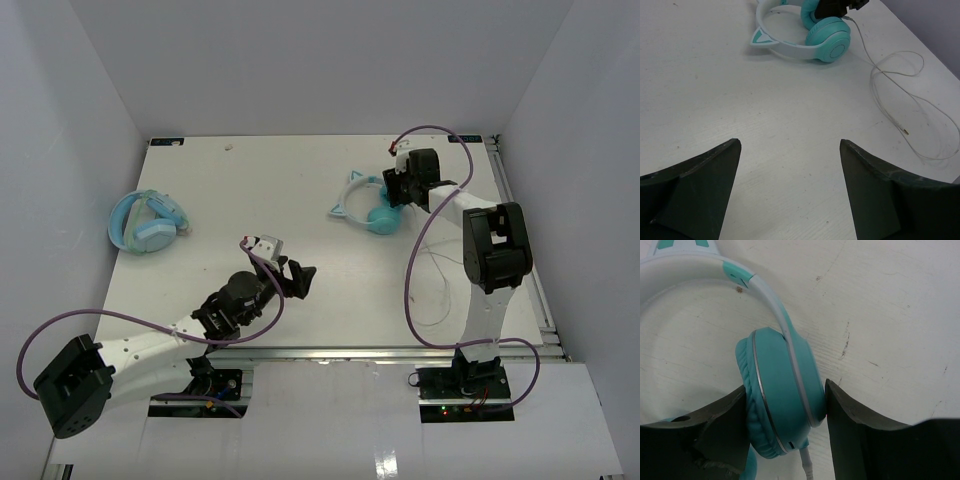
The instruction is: Wrap the headphones
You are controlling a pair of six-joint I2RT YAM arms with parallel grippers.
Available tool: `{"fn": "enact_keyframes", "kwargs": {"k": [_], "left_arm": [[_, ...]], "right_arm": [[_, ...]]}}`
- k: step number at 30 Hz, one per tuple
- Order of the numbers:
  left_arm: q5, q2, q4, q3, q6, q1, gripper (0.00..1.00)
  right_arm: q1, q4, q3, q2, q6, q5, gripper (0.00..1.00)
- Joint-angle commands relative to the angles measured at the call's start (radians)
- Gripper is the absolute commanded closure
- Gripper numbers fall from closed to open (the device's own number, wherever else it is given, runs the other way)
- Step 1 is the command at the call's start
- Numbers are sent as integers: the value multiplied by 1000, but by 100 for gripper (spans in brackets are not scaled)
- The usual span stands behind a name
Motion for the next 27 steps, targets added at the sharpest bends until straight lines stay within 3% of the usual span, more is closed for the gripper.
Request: {"fn": "enact_keyframes", "kwargs": {"k": [1, 6, 15, 27], "left_arm": [[-149, 24, -130, 104, -71, -1, 12], [-231, 83, -418, 334, -136, 0, 13], [-78, 199, -725, 638, -109, 68, 18], [-42, 301, -827, 840, 85, 91, 18]], "right_arm": [[80, -79, -29, -112, 32, 67, 92], [210, -82, -110, -302, 82, 136, 92], [325, -124, -245, -590, 160, 135, 92], [350, -177, -352, -810, 246, -1, 92]]}}
